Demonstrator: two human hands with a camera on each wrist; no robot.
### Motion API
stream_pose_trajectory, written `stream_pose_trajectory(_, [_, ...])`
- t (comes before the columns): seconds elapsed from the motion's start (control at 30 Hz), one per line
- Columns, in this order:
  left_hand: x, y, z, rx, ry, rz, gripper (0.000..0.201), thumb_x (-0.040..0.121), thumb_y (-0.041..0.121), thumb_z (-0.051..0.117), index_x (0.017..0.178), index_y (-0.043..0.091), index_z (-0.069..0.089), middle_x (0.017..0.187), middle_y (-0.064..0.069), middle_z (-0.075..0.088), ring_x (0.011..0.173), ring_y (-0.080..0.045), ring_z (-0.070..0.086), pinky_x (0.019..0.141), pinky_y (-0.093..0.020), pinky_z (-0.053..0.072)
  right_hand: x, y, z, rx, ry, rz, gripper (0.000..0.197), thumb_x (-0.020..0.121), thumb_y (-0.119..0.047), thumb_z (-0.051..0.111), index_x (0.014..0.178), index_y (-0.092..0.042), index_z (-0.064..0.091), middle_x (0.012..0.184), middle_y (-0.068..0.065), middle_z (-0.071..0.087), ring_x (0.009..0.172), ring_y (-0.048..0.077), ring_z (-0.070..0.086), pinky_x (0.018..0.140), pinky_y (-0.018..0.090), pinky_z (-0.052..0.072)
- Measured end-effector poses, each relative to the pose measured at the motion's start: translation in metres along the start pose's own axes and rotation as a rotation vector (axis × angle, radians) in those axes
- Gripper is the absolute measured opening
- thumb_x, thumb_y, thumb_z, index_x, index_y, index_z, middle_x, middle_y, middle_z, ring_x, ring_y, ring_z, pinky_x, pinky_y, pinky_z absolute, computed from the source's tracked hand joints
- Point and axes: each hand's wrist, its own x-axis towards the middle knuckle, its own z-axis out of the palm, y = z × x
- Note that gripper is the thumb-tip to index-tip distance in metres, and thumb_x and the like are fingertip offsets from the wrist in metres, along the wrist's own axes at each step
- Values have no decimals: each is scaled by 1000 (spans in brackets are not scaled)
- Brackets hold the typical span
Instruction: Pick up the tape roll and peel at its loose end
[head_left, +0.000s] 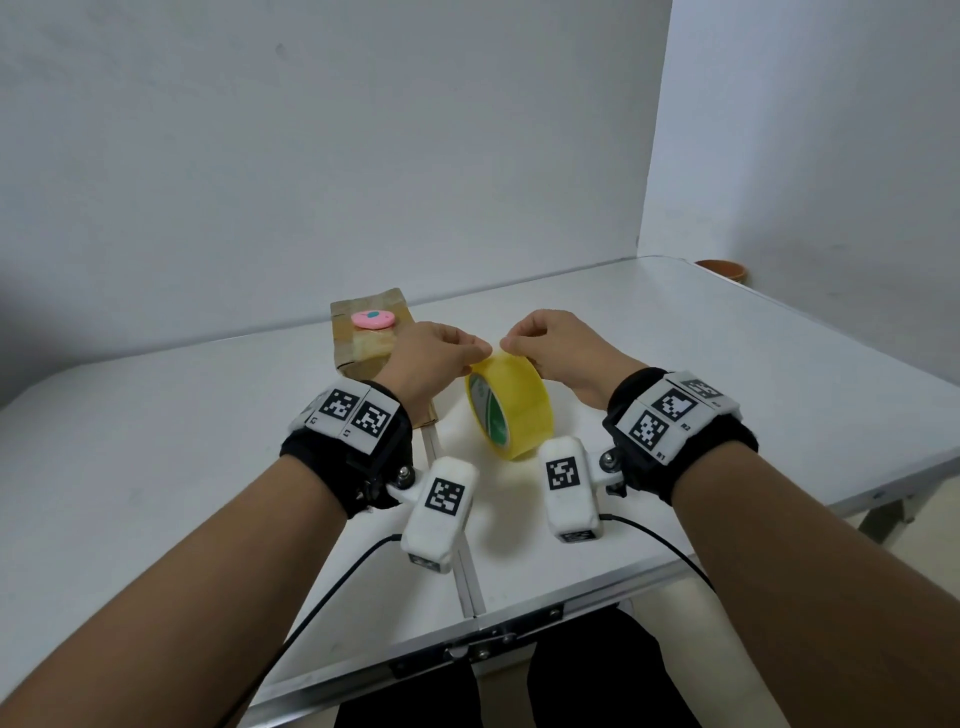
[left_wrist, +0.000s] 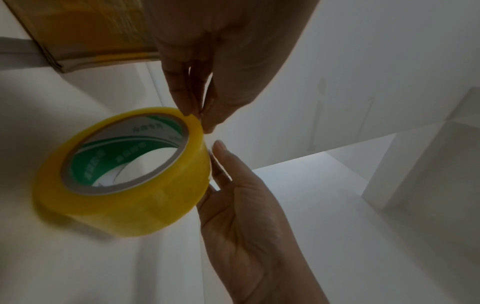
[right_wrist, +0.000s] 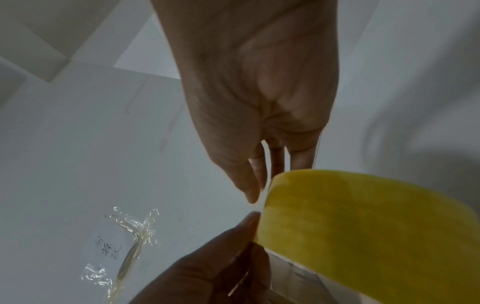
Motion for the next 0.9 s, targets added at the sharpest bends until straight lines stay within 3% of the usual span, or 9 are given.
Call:
stream_pose_trajectory(0.13, [-2, -2, 4, -56, 20, -36, 29, 88, 9, 66, 106, -13, 65, 90, -9, 67, 71, -9, 61, 58, -8, 52, 1, 2, 1, 2, -54, 140, 52, 84, -31, 70, 127, -8, 51, 122, 11, 60, 110, 26, 63, 94, 37, 54])
stream_pose_trajectory(0.23, [-3, -5, 5, -109, 37, -65, 29, 89, 10, 66, 108, -12, 65, 86, -7, 66, 67, -8, 59, 55, -8, 51, -5, 0, 3, 70, -104, 196, 61, 89, -28, 66, 140, -4, 42, 133, 17, 57, 118, 27, 60, 95, 35, 52])
stream_pose_trajectory(0.37, [-7, -8, 7, -166, 50, -94, 19, 88, 11, 66, 101, -3, 68, 88, -8, 68, 67, -9, 60, 58, -13, 51, -7, -2, 1, 111, -117, 196, 46, 92, -18, 64, 132, -6, 47, 124, 14, 59, 104, 22, 60, 86, 31, 52])
stream_pose_trajectory(0.47, [-11, -7, 10, -251, 33, -130, 17, 90, 8, 63, 104, -2, 65, 91, -12, 66, 69, -12, 60, 59, -14, 52, -13, -7, 1, 107, -169, 194, 7, 93, -15, 59, 94, -8, 57, 86, 6, 60, 75, 15, 60, 70, 27, 50])
stream_pose_trajectory(0.53, [-13, -7, 10, -304, 20, -154, 13, 91, 6, 61, 102, -1, 64, 87, -10, 65, 67, -11, 59, 57, -12, 52, -17, -11, 6, 98, -154, 197, 19, 93, -21, 58, 95, -2, 62, 83, 8, 63, 72, 18, 61, 69, 28, 51])
stream_pose_trajectory(0.6, [-16, -5, 10, -339, 4, -184, 6, 91, 5, 61, 94, 2, 66, 81, -7, 66, 62, -7, 59, 55, -11, 52, -15, -10, 13, 47, -103, 213, 52, 85, -39, 60, 120, 1, 59, 110, 14, 68, 98, 27, 67, 89, 38, 54])
stream_pose_trajectory(0.67, [-18, -3, 10, -361, -4, -201, 6, 91, 4, 61, 88, 3, 66, 78, -5, 65, 56, -5, 58, 54, -11, 52, -8, -3, 17, -17, -71, 223, 76, 73, -55, 58, 129, -4, 55, 123, 15, 65, 112, 33, 63, 100, 46, 49])
stream_pose_trajectory(0.77, [-21, -4, 8, -430, -1, -238, 7, 90, 2, 61, 97, 2, 64, 80, -6, 62, 60, -9, 56, 53, -13, 52, -4, 2, 21, -70, -53, 204, 73, 74, -57, 56, 123, -3, 60, 118, 17, 66, 108, 35, 64, 98, 49, 50])
stream_pose_trajectory(0.9, [-29, -8, 6, -575, -19, -374, 5, 88, 7, 63, 92, 5, 61, 82, -8, 56, 61, -13, 54, 53, -18, 54, -11, -1, 19, -34, -61, 226, 76, 70, -53, 61, 125, 0, 57, 120, 20, 65, 110, 36, 64, 99, 49, 50])
